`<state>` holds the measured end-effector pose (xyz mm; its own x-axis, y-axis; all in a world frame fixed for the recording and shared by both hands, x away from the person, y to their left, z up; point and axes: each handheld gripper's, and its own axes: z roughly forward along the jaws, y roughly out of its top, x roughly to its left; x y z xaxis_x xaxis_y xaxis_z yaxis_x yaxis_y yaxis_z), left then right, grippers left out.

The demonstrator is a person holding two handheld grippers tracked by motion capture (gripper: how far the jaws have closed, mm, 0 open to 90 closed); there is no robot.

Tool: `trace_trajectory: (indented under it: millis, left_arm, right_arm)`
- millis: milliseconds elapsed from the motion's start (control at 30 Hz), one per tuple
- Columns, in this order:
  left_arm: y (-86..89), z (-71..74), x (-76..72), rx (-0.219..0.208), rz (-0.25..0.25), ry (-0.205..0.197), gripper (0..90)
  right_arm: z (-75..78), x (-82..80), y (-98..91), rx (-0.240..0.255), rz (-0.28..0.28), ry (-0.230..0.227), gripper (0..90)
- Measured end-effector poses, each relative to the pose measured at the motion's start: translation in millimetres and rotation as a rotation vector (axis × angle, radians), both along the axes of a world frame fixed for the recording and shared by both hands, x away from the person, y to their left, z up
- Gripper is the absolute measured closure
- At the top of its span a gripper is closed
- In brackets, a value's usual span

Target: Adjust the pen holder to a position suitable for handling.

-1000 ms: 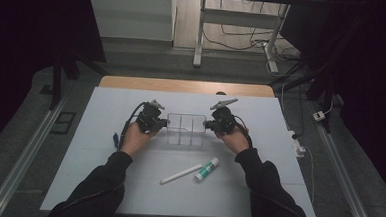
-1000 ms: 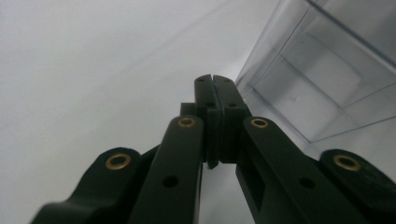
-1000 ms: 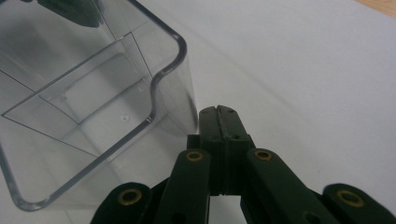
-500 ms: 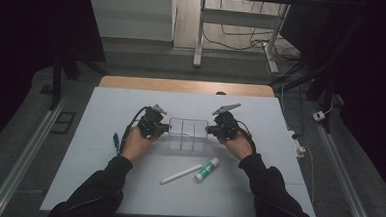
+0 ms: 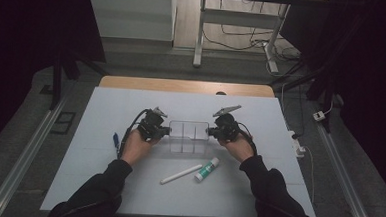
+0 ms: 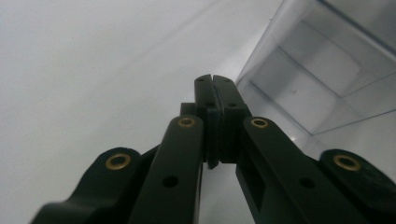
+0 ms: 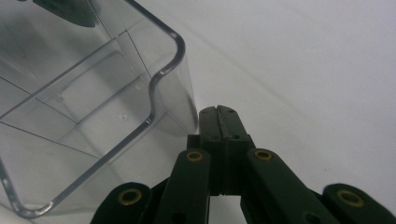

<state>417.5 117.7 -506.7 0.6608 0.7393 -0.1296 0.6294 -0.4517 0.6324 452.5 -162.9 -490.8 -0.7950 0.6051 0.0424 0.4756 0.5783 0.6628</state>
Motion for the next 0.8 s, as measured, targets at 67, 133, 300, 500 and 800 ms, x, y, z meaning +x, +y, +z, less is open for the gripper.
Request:
trace_trajectory:
  millis: [67, 133, 300, 500, 800]
  left_arm:
    - [-0.2, -0.2, -0.1, -0.001, -0.001, 0.0, 88.6]
    - [-0.3, -0.6, 0.0, -0.002, -0.001, 0.0, 88.5]
    - [0.1, -2.7, 0.9, -0.003, -0.01, 0.0, 88.4]
    - [11.3, 6.5, -2.3, -0.036, 0.008, -0.019, 74.1]
    - [23.6, 20.2, -18.3, -0.001, -0.001, -0.051, 56.2]
  right_arm:
    - [0.4, -0.6, -0.1, -0.005, 0.001, 0.001, 89.7]
    - [0.5, -1.4, -0.2, -0.006, 0.0, 0.001, 89.7]
    - [0.1, -1.8, -1.2, -0.004, 0.003, 0.005, 89.6]
    - [5.1, -6.4, -5.0, 0.002, -0.026, -0.029, 81.5]
    - [20.9, -24.6, -21.6, 0.057, -0.036, -0.048, 69.8]
